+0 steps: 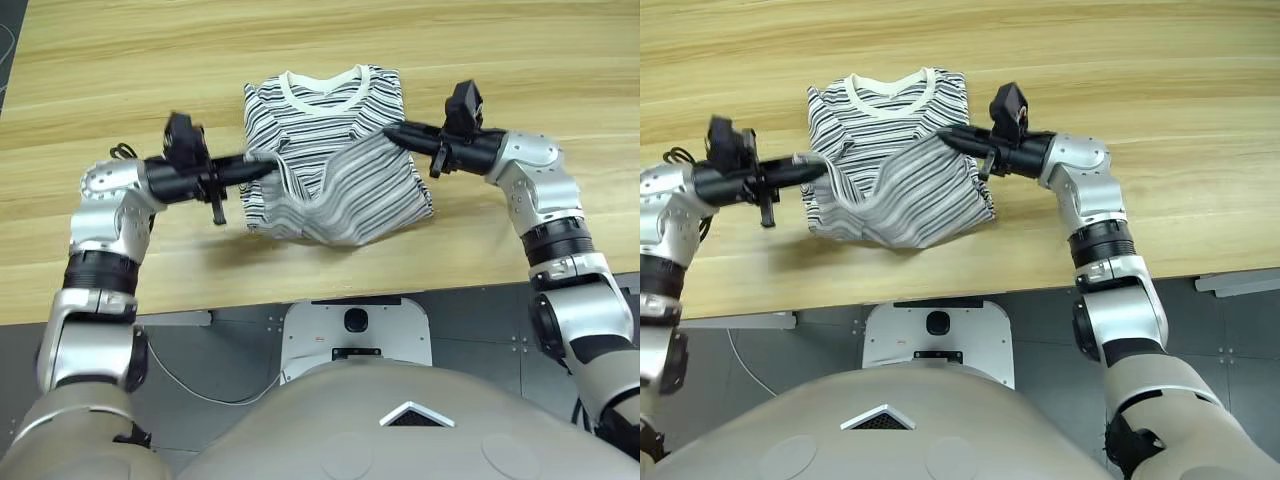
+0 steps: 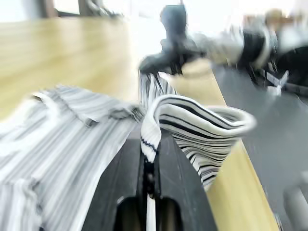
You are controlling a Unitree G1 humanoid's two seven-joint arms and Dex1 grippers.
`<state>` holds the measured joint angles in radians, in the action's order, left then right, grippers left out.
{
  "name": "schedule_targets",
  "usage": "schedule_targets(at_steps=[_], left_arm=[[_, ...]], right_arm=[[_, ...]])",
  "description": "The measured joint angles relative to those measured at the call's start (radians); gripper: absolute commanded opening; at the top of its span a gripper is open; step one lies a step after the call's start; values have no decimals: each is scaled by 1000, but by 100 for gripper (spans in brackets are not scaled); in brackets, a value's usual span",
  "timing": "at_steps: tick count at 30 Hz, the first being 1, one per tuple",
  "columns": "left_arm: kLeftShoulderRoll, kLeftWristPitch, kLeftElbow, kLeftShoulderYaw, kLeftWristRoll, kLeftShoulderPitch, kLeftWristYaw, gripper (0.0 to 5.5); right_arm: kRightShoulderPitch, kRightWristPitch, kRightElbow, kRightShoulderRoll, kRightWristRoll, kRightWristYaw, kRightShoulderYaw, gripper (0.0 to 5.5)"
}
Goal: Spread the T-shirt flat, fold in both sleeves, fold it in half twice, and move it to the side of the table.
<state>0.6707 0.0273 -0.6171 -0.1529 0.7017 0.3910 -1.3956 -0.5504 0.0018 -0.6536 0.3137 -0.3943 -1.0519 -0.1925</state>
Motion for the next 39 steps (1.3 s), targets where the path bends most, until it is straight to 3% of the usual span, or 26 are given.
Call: schedule_targets(at_steps=[5, 11, 21, 32, 39], left_arm=[[-115, 1, -374, 134, -42, 175, 4, 13], [-234, -158, -595, 234, -175, 272, 247, 13], [-257, -199, -638, 382, -237, 337, 324, 13], [-252, -229, -683, 332, -492, 352, 655, 13], [-275, -262, -691, 332, -541, 359, 757, 118]], right_arm=[[-96, -111, -276, -90, 68, 153, 87, 10], [-210, -192, -508, -157, 115, 335, 191, 10], [-319, -254, -613, -184, 157, 468, 303, 10], [-385, -227, -670, -236, 317, 649, 286, 10], [-388, -193, -687, -235, 382, 804, 291, 131]])
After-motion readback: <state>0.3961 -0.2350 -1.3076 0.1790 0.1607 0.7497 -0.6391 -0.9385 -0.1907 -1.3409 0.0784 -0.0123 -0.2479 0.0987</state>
